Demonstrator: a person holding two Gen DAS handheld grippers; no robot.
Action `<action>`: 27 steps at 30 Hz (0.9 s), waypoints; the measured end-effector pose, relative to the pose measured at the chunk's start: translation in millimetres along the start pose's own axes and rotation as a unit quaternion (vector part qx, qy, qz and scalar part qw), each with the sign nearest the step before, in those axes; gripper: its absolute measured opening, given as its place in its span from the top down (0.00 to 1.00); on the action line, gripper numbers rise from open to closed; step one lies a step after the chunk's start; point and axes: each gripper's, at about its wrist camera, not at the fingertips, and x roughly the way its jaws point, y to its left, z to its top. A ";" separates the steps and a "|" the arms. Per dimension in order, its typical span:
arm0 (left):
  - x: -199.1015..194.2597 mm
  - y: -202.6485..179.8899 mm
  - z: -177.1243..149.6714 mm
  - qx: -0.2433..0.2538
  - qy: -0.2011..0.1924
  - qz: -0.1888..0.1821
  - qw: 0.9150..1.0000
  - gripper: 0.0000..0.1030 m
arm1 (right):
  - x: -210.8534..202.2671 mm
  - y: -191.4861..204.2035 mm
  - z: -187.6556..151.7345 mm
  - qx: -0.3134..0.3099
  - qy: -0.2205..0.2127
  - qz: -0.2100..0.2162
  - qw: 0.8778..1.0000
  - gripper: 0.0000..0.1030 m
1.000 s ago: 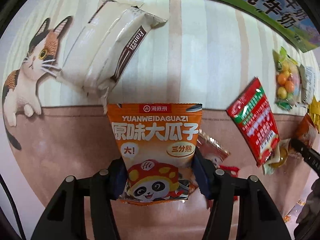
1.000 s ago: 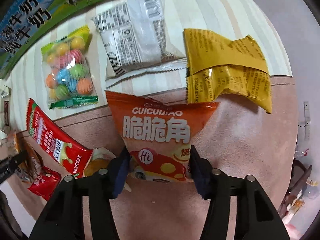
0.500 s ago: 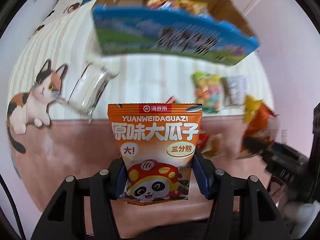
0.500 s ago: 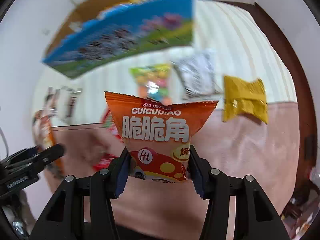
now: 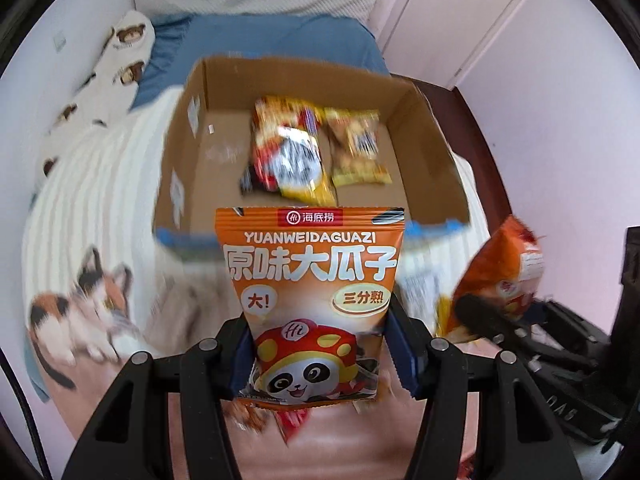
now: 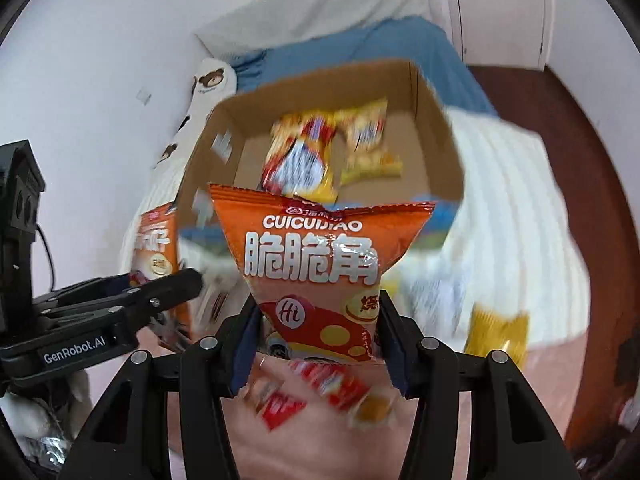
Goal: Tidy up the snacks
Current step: 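Carry both bags into the cardboard box and open both tools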
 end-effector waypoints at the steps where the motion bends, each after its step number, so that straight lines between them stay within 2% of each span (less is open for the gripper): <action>1: 3.0 0.4 11.1 0.001 -0.002 0.006 1.000 0.47 | 2.2 -1.0 11.6 -0.003 -0.003 -0.005 1.000 0.45; 7: 31.6 18.4 68.5 0.003 0.001 0.049 0.999 0.47 | 30.6 -17.9 75.2 -0.002 0.002 -0.033 0.999 0.45; 14: 82.7 49.8 127.9 -0.013 0.037 0.077 0.996 0.47 | 82.5 -46.2 129.8 0.021 0.031 -0.058 0.998 0.45; 20: 123.5 73.0 165.3 -0.029 0.072 0.095 0.992 0.47 | 125.1 -59.6 166.6 0.025 0.053 -0.073 0.996 0.45; 27: 155.5 85.7 190.9 -0.034 0.101 0.108 0.988 0.46 | 157.5 -62.6 196.1 0.023 0.064 -0.089 0.994 0.44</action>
